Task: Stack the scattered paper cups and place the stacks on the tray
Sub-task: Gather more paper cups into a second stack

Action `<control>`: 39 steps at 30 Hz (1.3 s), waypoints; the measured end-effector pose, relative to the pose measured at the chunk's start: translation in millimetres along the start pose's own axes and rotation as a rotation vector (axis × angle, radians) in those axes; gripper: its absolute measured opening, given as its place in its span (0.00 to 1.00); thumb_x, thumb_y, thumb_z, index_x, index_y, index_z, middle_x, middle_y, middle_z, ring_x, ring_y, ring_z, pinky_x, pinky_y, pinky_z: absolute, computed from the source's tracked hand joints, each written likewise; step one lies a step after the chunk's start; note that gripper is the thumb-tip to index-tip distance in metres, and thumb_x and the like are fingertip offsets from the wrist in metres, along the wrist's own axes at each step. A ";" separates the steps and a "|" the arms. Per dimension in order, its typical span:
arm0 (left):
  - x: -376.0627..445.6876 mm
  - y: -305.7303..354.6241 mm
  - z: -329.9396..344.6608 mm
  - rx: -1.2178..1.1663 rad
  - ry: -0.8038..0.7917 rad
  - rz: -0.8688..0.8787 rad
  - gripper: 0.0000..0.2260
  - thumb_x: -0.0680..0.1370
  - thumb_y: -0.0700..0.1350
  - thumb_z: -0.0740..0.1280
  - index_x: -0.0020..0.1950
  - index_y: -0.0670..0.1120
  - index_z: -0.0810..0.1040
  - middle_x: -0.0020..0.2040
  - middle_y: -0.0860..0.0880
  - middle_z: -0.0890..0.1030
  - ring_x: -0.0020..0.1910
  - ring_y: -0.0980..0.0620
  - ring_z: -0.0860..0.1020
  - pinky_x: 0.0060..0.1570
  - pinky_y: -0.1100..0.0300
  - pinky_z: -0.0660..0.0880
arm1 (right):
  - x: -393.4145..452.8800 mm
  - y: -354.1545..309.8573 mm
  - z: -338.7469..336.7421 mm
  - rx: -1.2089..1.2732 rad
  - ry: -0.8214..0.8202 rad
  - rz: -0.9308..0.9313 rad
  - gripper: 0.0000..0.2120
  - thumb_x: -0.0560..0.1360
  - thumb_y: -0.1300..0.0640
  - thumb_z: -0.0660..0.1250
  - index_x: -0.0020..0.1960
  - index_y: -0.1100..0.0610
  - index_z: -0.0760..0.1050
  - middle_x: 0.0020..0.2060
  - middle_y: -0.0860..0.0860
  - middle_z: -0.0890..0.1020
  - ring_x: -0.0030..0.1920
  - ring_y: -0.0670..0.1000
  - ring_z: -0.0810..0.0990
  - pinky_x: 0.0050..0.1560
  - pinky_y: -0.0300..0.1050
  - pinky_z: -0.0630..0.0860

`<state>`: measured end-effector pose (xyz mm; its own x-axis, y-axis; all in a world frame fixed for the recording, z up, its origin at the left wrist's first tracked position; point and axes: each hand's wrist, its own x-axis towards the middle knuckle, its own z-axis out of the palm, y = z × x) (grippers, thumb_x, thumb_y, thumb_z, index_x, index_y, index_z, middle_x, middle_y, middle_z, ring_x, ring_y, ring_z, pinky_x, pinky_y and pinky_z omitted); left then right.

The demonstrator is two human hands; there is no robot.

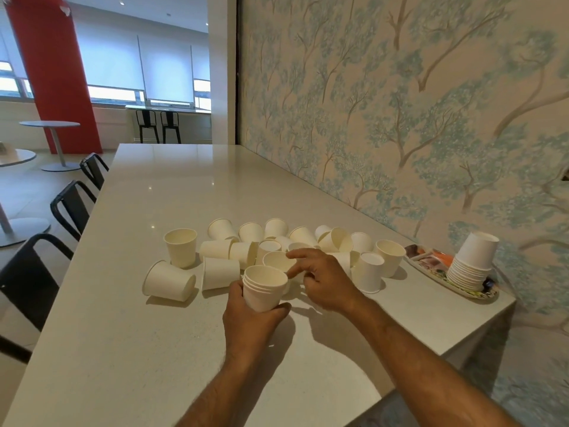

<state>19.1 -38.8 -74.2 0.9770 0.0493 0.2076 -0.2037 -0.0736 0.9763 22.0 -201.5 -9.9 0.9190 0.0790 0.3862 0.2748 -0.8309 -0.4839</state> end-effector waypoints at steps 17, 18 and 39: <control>3.3 -5.3 4.3 0.044 -0.023 -0.010 0.34 0.60 0.44 0.84 0.59 0.56 0.70 0.50 0.60 0.77 0.46 0.59 0.77 0.39 0.68 0.72 | -32.3 3.6 -16.1 0.413 0.488 0.068 0.19 0.75 0.61 0.71 0.54 0.37 0.76 0.48 0.39 0.83 0.53 0.46 0.81 0.53 0.48 0.80; 2.4 -5.3 5.3 0.050 -0.035 -0.009 0.34 0.60 0.44 0.84 0.59 0.56 0.69 0.50 0.60 0.77 0.47 0.59 0.77 0.39 0.68 0.72 | -33.0 2.6 -20.2 0.441 0.529 0.058 0.19 0.76 0.62 0.71 0.55 0.38 0.77 0.49 0.39 0.83 0.54 0.47 0.82 0.55 0.50 0.80; -0.2 -4.0 11.0 0.131 -0.114 0.042 0.37 0.60 0.51 0.84 0.64 0.54 0.68 0.54 0.56 0.78 0.49 0.56 0.77 0.41 0.72 0.70 | -2.2 16.1 -9.5 -0.118 0.080 0.054 0.16 0.72 0.65 0.63 0.54 0.55 0.84 0.67 0.47 0.77 0.69 0.47 0.70 0.71 0.47 0.67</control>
<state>20.4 -49.5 -78.9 0.9701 -0.0691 0.2324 -0.2418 -0.2030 0.9489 21.7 -220.2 -11.1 0.9049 -0.0082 0.4255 0.1855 -0.8923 -0.4116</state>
